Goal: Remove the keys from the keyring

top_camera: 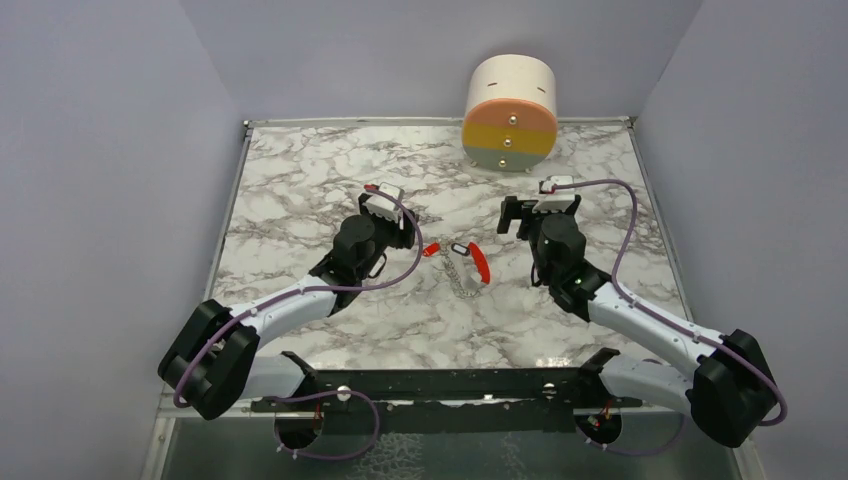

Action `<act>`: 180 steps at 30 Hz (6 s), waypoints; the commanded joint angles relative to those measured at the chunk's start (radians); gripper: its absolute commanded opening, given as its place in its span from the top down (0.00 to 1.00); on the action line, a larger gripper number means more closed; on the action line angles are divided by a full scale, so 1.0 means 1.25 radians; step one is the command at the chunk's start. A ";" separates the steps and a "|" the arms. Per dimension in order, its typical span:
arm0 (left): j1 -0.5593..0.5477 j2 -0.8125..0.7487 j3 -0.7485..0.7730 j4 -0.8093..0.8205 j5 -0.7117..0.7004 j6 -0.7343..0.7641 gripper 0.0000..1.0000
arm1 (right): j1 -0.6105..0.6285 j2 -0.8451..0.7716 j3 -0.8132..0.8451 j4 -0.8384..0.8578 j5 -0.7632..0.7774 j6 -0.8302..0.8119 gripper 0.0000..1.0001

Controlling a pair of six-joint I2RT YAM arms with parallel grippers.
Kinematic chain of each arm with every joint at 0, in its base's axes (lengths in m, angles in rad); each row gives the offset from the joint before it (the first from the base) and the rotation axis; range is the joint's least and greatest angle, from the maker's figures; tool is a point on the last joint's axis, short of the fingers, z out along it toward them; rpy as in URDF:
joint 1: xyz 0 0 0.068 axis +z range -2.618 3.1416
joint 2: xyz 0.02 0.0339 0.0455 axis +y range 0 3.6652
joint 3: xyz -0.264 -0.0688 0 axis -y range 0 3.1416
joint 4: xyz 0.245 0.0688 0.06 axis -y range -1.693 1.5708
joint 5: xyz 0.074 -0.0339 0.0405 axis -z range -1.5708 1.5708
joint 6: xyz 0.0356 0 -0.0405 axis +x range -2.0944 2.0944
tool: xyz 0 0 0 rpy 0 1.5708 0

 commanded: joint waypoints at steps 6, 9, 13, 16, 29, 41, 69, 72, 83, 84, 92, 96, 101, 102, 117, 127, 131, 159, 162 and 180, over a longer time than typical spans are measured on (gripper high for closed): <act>0.001 0.015 0.009 -0.005 0.007 -0.001 0.35 | -0.004 -0.024 -0.017 0.022 0.008 -0.005 0.00; 0.002 0.024 0.015 -0.004 0.014 -0.003 0.35 | -0.004 -0.021 -0.015 0.017 0.003 -0.001 0.00; 0.002 0.033 0.019 -0.003 0.013 -0.006 0.35 | -0.004 -0.021 -0.020 0.020 -0.060 -0.001 0.00; 0.002 0.043 0.022 -0.003 0.020 -0.008 0.35 | -0.004 -0.008 -0.026 0.026 -0.191 -0.040 0.00; 0.052 0.080 -0.001 0.027 0.026 -0.067 0.37 | -0.053 0.284 0.082 0.062 -0.389 -0.040 0.55; 0.085 0.089 -0.016 0.040 0.065 -0.071 0.39 | -0.058 0.461 0.180 0.042 -0.584 -0.048 0.59; 0.087 0.113 -0.014 0.052 0.100 -0.085 0.39 | -0.059 0.586 0.210 0.023 -0.698 0.074 0.65; 0.086 0.107 -0.017 0.052 0.100 -0.083 0.39 | -0.059 0.599 0.215 0.038 -0.691 0.084 0.64; 0.087 0.110 -0.017 0.053 0.109 -0.084 0.40 | -0.059 0.610 0.225 0.079 -0.639 0.080 0.62; 0.086 0.110 -0.017 0.052 0.109 -0.084 0.40 | -0.059 0.602 0.222 0.079 -0.630 0.077 0.63; 0.087 0.112 -0.012 0.055 0.118 -0.088 0.40 | -0.059 0.553 0.211 0.048 -0.509 0.014 0.64; 0.086 0.111 -0.010 0.056 0.119 -0.088 0.40 | -0.059 0.575 0.235 0.030 -0.530 0.004 0.64; 0.087 0.110 -0.008 0.056 0.119 -0.087 0.40 | -0.059 0.590 0.242 0.038 -0.550 0.009 0.63; 0.087 0.111 -0.009 0.055 0.119 -0.087 0.40 | -0.059 0.594 0.245 0.038 -0.552 0.006 0.63; 0.086 0.118 -0.007 0.056 0.120 -0.093 0.40 | -0.059 0.627 0.267 0.038 -0.586 -0.007 0.52; 0.086 0.124 -0.006 0.058 0.122 -0.095 0.41 | -0.058 0.630 0.256 0.029 -0.620 0.004 0.50; 0.087 0.124 -0.007 0.059 0.121 -0.098 0.41 | -0.059 0.638 0.244 0.026 -0.628 0.011 0.50; 0.087 0.129 -0.006 0.067 0.127 -0.104 0.41 | -0.039 0.708 0.282 -0.044 -0.547 0.006 0.89; 0.086 0.137 -0.002 0.068 0.137 -0.109 0.41 | -0.039 0.696 0.276 -0.048 -0.547 0.008 0.79; 0.086 0.196 0.023 0.075 0.158 -0.108 0.41 | -0.031 0.618 0.222 -0.049 -0.604 0.021 0.64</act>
